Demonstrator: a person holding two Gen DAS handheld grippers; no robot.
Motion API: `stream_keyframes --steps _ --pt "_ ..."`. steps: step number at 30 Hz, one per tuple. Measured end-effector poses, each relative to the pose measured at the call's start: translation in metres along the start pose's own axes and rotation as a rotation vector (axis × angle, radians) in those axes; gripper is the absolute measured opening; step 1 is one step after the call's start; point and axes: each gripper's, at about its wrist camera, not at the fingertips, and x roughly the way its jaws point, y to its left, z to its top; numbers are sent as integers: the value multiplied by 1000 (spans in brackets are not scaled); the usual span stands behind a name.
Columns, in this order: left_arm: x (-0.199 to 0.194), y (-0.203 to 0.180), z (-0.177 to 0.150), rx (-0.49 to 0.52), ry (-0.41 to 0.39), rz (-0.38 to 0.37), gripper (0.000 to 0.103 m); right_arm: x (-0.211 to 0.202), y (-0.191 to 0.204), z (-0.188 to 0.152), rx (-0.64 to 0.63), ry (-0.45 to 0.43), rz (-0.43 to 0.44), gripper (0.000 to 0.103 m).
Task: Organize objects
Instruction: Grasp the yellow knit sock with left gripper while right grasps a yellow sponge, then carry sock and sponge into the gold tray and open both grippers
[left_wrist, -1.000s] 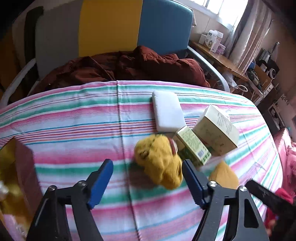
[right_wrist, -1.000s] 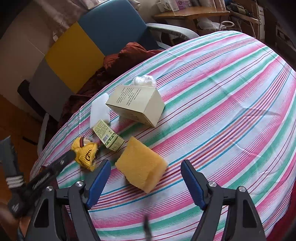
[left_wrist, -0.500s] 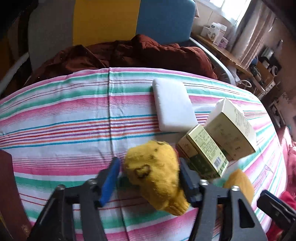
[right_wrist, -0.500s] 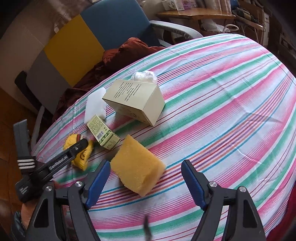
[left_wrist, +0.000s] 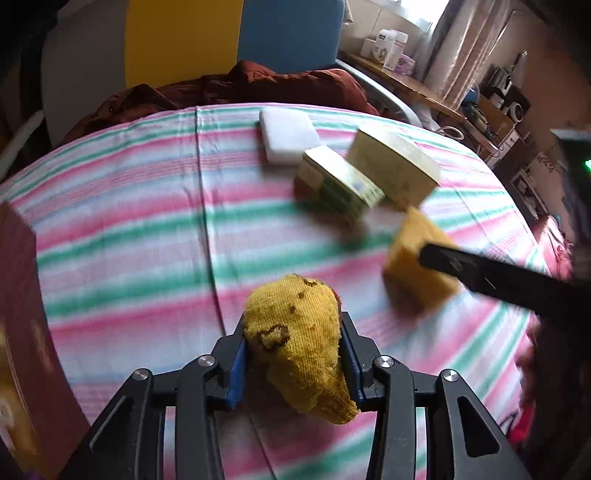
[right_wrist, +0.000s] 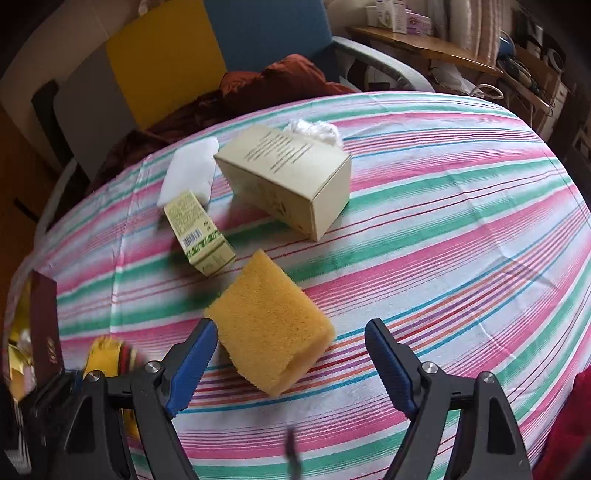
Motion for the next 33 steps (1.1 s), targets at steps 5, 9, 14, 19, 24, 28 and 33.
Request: stream_keyframes --steps 5,9,14,19,24,28,33 --pt "-1 -6 -7 36 -28 19 45 2 1 -1 -24 4 1 85" --pt "0 -6 -10 42 -41 22 46 1 5 -3 -45 5 17 70" --pt "1 -7 -13 65 -69 35 49 -2 7 -2 -66 -1 17 60" --pt "1 -10 -12 82 -72 49 46 -6 6 2 -45 -25 29 57" --pt "-25 -16 -18 97 -97 70 44 -18 1 2 -2 -63 79 57" --pt "-59 -17 -23 118 -163 77 44 -29 9 3 -31 -103 146 57" --pt "-104 -2 -34 121 -243 129 44 -39 25 -3 -94 -132 210 57"
